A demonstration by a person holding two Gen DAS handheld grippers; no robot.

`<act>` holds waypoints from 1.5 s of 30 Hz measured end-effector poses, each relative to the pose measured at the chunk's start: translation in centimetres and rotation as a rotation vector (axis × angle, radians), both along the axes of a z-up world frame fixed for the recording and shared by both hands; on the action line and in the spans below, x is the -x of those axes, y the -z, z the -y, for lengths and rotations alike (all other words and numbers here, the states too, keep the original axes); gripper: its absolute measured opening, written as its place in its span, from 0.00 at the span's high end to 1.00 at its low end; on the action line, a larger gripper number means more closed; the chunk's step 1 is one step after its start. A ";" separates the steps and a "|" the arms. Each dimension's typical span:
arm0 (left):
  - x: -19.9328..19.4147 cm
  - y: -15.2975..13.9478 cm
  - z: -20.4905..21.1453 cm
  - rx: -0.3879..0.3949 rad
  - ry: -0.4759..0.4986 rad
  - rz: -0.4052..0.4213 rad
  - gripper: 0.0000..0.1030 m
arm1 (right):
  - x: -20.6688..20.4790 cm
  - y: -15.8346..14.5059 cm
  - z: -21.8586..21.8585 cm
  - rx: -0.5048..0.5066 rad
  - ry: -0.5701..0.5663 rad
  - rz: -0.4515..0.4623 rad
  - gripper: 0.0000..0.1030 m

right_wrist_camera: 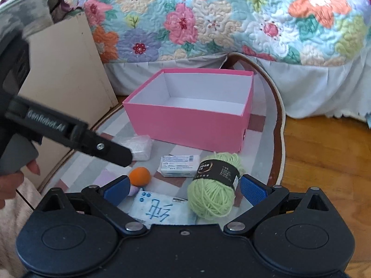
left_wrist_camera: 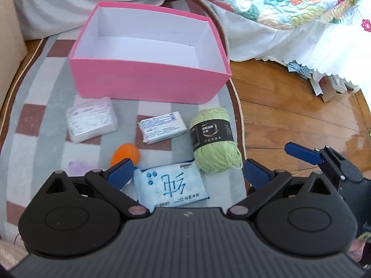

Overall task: Organize objects
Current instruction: 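Move the left tool toward the green yarn skein and open it, then close the left gripper around the green yarn skein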

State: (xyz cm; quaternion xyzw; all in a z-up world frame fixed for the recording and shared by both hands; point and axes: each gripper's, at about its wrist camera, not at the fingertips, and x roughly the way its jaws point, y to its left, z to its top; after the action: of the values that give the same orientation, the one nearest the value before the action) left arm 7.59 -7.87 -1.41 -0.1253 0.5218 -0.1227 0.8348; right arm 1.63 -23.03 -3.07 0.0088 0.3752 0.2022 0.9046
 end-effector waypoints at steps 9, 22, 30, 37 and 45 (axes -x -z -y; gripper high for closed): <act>-2.2 2.0 1.5 -0.001 0.021 -0.007 0.02 | -1.1 1.3 -1.2 0.094 -0.035 0.088 0.04; -6.1 6.2 3.5 0.122 0.122 -0.032 0.11 | -3.9 4.8 -1.1 0.096 0.053 -0.023 0.11; -6.9 9.1 3.4 0.207 0.104 -0.101 0.22 | -5.3 6.3 -1.5 0.112 0.063 -0.080 0.11; -7.1 10.8 3.0 0.271 0.083 -0.111 0.22 | -5.9 7.5 -0.7 0.113 0.075 -0.130 0.11; -7.0 12.6 2.5 0.318 0.062 -0.132 0.36 | -6.5 8.7 -1.0 0.067 0.036 -0.142 0.14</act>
State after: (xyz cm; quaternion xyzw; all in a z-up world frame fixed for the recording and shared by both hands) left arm 14.56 -10.34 -14.06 -0.2472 0.5533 -0.2209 0.7642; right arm 8.17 -22.03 -11.80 -0.0004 0.4446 0.1719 0.8791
